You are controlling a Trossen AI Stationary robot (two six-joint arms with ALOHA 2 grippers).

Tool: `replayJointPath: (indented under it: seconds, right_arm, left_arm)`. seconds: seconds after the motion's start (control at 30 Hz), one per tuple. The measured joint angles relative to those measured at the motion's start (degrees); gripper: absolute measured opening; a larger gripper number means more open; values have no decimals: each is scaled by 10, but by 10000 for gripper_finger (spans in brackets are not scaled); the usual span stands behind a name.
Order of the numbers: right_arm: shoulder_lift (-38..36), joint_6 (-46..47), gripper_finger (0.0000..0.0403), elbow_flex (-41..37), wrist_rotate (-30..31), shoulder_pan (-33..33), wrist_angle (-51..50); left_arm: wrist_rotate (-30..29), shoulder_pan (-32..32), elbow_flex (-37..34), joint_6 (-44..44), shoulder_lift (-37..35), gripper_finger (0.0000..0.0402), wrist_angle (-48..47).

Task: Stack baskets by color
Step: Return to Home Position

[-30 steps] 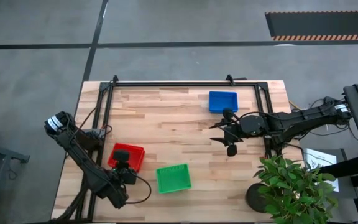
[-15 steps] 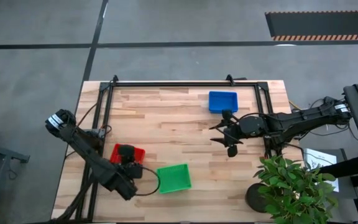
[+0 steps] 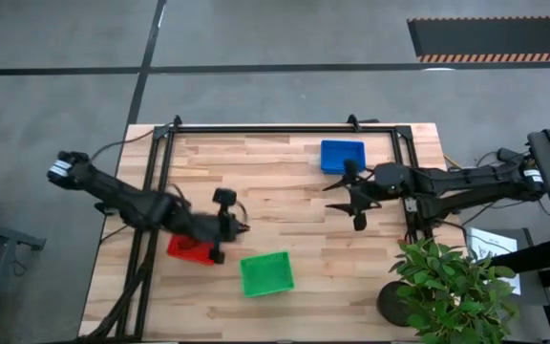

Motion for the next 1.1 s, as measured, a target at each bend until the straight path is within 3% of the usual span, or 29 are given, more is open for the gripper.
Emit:
replayJointPath:
  seconds: [0.13, 0.23, 0.53, 0.87, 1.1]
  right_arm:
    - [-30, -3, 196, -29, -6, -42, 12]
    - [-62, -10, 196, -58, -9, -63, 10]
    - [-204, 18, 196, -168, -10, -69, 13]
    - [-353, 43, 176, -277, -39, -69, 130]
    - [-446, 57, 162, -322, -39, -69, 128]
  left_arm:
    - [81, 68, -96, 83, -79, 9, 138]
    - [115, 111, -164, 109, -136, 10, 190]
    - [124, 159, -329, 111, -289, 10, 307]
    - [123, 159, -471, 107, -409, 10, 466]
    - [121, 160, -531, 94, -490, 10, 481]
